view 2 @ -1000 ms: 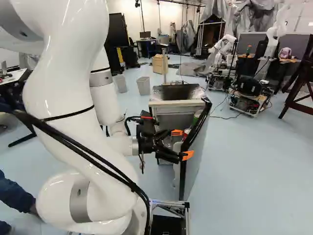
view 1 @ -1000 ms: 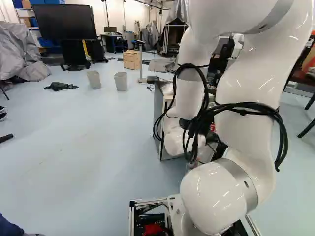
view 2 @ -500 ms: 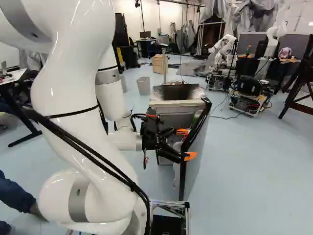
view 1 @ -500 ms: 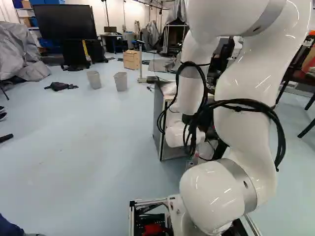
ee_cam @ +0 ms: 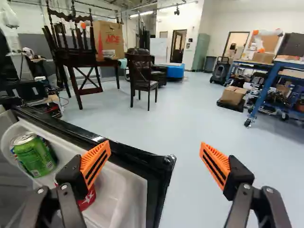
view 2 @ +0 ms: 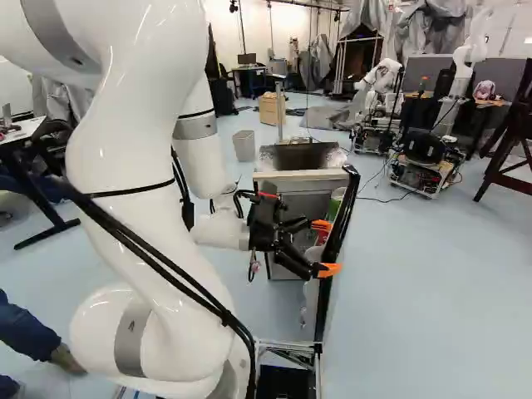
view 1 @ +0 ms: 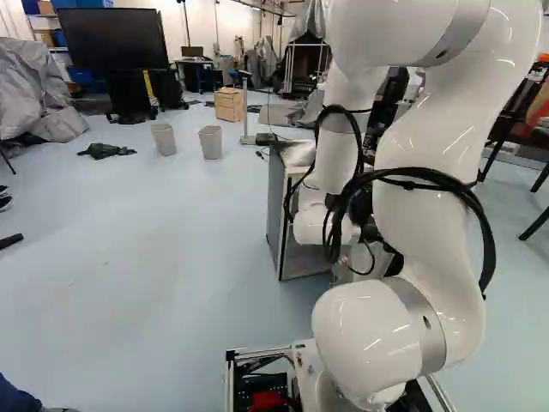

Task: Grab a drink from the fridge

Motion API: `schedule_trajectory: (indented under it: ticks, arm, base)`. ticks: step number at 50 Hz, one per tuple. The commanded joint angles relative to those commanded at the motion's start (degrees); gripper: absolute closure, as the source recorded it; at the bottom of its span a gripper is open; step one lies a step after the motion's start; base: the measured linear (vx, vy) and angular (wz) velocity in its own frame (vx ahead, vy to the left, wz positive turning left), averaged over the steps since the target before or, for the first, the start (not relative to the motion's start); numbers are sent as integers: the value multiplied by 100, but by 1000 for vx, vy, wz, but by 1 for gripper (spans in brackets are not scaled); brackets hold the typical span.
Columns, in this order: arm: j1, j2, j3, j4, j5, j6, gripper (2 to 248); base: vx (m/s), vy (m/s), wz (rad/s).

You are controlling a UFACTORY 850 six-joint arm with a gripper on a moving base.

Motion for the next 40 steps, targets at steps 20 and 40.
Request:
schedule_trajectory:
  ticks: [20,40]
  arm:
    - [-403,-138,-306,269,0,0,3]
    - [-804,-283,-632,327,0,0,3]
  base:
    - [0,0,0]
    - [0,0,0]
